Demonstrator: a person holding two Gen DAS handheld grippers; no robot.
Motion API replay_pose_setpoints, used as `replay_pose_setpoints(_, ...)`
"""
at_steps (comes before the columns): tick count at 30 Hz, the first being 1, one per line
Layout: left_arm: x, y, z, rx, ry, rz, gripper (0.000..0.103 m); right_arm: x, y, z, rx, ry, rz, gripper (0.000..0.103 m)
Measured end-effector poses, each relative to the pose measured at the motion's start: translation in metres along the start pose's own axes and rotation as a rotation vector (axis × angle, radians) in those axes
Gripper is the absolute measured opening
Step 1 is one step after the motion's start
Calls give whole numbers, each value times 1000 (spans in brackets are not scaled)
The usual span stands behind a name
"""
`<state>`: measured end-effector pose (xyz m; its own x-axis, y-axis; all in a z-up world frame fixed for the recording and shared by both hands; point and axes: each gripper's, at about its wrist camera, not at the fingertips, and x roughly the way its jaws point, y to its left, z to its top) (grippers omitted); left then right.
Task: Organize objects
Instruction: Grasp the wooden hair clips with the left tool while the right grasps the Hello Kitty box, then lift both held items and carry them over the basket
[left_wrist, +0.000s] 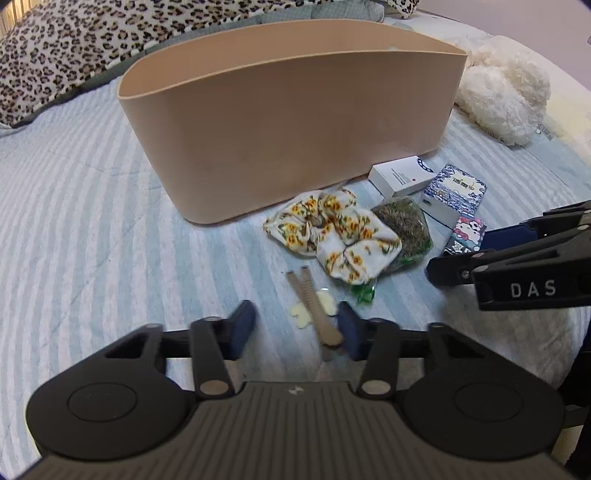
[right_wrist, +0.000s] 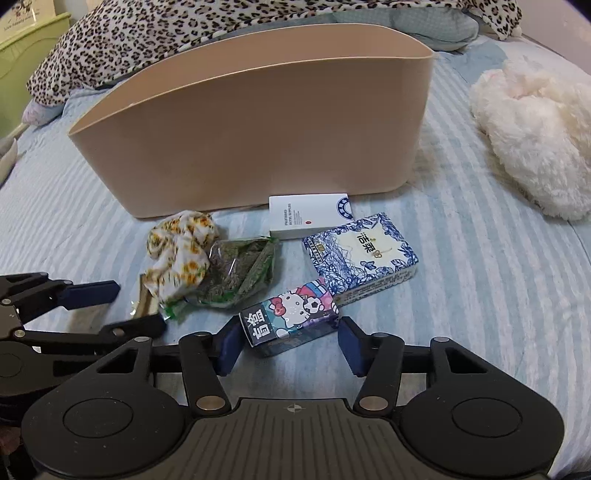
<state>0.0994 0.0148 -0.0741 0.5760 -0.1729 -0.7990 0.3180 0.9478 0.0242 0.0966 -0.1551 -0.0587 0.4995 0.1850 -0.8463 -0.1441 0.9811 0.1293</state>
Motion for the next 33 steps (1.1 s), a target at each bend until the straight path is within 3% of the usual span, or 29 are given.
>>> replay_pose_setpoints(3, -2, 0, 1, 2, 0, -2, 29, -4, 1, -3, -9, -11, 1, 51)
replay_pose_setpoints(10, -6, 1, -1, -11, 1, 13, 24, -14, 4, -10, -20, -25, 20, 51)
replay_pose_setpoints(33, -61, 20, 14, -137, -100, 43, 22, -69, -15, 6, 25, -134, 63, 51)
